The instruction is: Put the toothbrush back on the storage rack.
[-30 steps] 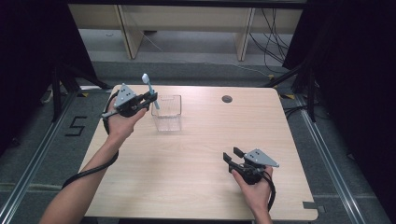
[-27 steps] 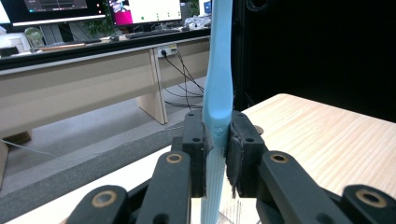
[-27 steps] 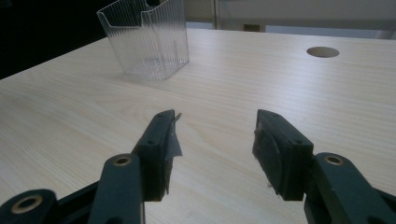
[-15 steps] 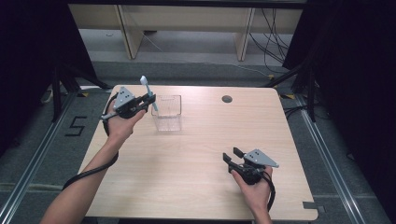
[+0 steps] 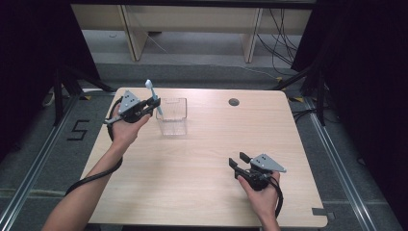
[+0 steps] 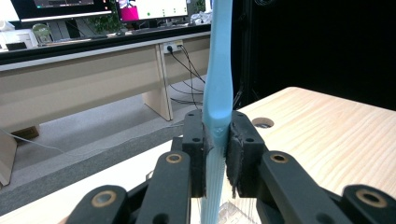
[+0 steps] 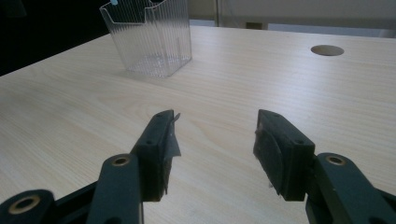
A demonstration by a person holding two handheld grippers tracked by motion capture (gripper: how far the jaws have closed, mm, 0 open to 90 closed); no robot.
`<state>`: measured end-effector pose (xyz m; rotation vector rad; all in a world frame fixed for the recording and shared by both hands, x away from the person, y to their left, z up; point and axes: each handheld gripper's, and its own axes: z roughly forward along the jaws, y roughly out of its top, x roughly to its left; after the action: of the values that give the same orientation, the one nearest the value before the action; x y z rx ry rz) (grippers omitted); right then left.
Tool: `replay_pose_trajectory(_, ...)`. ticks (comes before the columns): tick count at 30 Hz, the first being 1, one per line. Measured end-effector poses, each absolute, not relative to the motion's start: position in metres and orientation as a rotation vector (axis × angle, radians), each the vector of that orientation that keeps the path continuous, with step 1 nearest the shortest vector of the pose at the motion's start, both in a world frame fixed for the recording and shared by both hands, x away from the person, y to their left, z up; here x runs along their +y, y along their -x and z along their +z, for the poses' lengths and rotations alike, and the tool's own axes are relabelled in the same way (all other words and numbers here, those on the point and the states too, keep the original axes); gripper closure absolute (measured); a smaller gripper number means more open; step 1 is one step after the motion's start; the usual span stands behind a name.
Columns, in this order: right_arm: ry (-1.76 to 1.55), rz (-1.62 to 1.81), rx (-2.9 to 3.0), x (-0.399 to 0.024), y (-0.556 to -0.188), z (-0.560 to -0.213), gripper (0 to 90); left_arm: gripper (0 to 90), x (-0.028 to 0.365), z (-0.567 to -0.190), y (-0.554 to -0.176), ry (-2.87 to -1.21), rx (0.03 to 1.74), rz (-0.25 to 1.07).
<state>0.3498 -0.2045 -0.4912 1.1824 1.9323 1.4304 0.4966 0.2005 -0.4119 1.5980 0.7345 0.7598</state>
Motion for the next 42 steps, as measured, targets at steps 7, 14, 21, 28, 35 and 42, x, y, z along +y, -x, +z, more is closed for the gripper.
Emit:
replay_pose_trajectory(7, -1.159, 1.410, 1.935, -0.204, -0.352, -0.493, 48.2, 78.2, 0.201, -0.424, -0.496, -1.619, 0.747, 0.751)
replay_pose_trajectory(14, -1.180, 1.414, 1.957, -0.202, -0.351, -0.494, 47.9, 78.2, 0.200, -0.433, -0.495, -1.632, 0.754, 0.743)
replay_pose_trajectory(21, -1.209, 1.428, 1.954, -0.200, -0.350, -0.495, 47.7, 78.2, 0.198, -0.440, -0.495, -1.654, 0.758, 0.742)
replay_pose_trajectory(28, -1.177, 1.398, 1.958, -0.201, -0.352, -0.496, 47.6, 78.2, 0.197, -0.444, -0.497, -1.668, 0.761, 0.741)
replay_pose_trajectory(35, -1.171, 1.409, 1.959, -0.201, -0.353, -0.497, 47.4, 78.1, 0.196, -0.446, -0.498, -1.677, 0.764, 0.737)
replay_pose_trajectory(42, -1.192, 1.406, 1.967, -0.201, -0.352, -0.497, 47.3, 78.1, 0.197, -0.449, -0.500, -1.672, 0.777, 0.746)
